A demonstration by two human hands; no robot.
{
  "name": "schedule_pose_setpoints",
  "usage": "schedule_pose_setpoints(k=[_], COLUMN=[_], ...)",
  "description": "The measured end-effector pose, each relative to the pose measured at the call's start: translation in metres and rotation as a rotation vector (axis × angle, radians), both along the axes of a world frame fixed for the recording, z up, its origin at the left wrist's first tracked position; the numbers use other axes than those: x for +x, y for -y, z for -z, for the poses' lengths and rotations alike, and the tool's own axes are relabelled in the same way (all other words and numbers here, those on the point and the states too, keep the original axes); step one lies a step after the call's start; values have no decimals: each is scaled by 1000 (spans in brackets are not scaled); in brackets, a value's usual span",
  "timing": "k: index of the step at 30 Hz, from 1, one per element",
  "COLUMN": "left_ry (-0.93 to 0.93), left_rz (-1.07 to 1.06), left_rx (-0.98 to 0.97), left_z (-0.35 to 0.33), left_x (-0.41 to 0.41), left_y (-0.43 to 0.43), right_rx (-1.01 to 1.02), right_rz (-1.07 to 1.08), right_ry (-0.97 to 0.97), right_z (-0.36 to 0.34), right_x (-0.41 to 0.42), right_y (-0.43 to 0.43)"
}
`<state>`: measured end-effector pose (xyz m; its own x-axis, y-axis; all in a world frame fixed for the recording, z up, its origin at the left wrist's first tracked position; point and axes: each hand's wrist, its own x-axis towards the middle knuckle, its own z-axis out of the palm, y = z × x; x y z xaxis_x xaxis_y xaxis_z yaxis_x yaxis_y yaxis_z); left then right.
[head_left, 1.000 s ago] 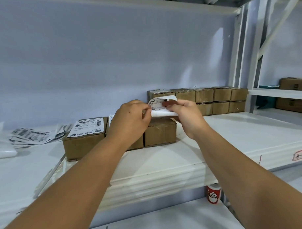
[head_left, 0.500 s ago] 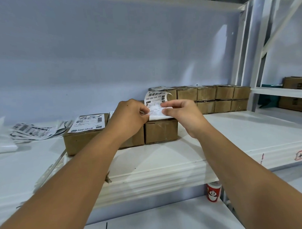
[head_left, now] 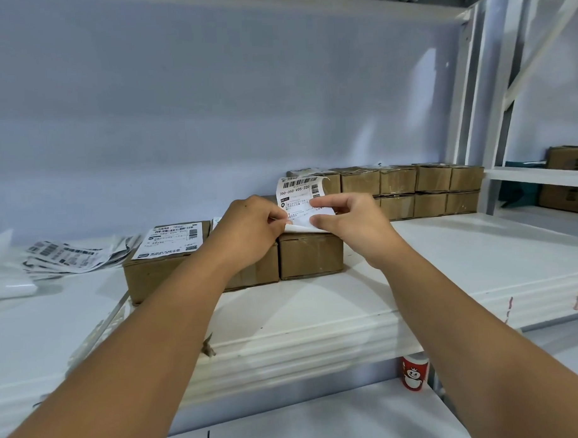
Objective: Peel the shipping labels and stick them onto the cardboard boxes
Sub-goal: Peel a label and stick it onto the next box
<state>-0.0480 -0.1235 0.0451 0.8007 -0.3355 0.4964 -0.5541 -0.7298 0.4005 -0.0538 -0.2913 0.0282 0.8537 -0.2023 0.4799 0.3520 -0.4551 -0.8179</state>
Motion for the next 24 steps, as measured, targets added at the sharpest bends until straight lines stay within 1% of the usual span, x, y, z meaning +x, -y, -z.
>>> schedule_pose_setpoints(k=[5,9,16,24], left_ry=[-29,-31,-31,-12], left_rz=[16,19,13,6], left_rx=[29,14,-36,-18], left_z=[0,1,-1,2], left_x=[4,6,7,1], left_y=[-2,-2,-3,1], right_rx=[-82,-119,-79,-94], right_rz=[42,38,-6,-13], right_ry=[9,19,-22,-14], right_z=[1,1,1,3], right_x=[-2,-4,-2,-1], right_y=[0,0,0,0])
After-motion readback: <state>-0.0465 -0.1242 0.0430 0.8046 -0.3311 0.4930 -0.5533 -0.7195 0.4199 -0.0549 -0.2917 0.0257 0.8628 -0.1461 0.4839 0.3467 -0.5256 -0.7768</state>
